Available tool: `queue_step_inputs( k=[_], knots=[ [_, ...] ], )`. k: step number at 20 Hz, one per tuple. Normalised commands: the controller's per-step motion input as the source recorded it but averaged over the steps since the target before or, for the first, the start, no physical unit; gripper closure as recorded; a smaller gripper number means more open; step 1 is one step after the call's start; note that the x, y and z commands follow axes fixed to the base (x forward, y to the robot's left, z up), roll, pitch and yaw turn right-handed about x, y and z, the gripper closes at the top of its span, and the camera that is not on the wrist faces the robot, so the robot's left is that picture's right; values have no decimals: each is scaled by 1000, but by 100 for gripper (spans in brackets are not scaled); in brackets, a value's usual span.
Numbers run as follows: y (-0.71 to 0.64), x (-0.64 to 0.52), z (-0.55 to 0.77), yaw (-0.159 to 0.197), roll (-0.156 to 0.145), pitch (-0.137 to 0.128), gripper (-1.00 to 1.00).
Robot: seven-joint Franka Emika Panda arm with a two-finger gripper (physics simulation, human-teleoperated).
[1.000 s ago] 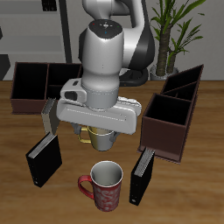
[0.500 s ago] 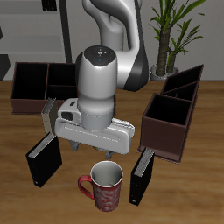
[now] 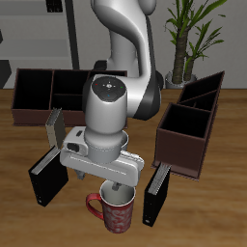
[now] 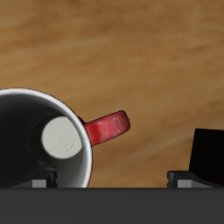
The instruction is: Place the red mug into the left desk caddy's right compartment and place the right black book into the back desk caddy's left compartment
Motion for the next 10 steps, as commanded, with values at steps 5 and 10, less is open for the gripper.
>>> queue_step_inputs(
  k=[5,10],
  knots=[
    [102,-11,-358,-9,16,62,100],
    [64,-88,-133,-9,19,28,100]
  ],
)
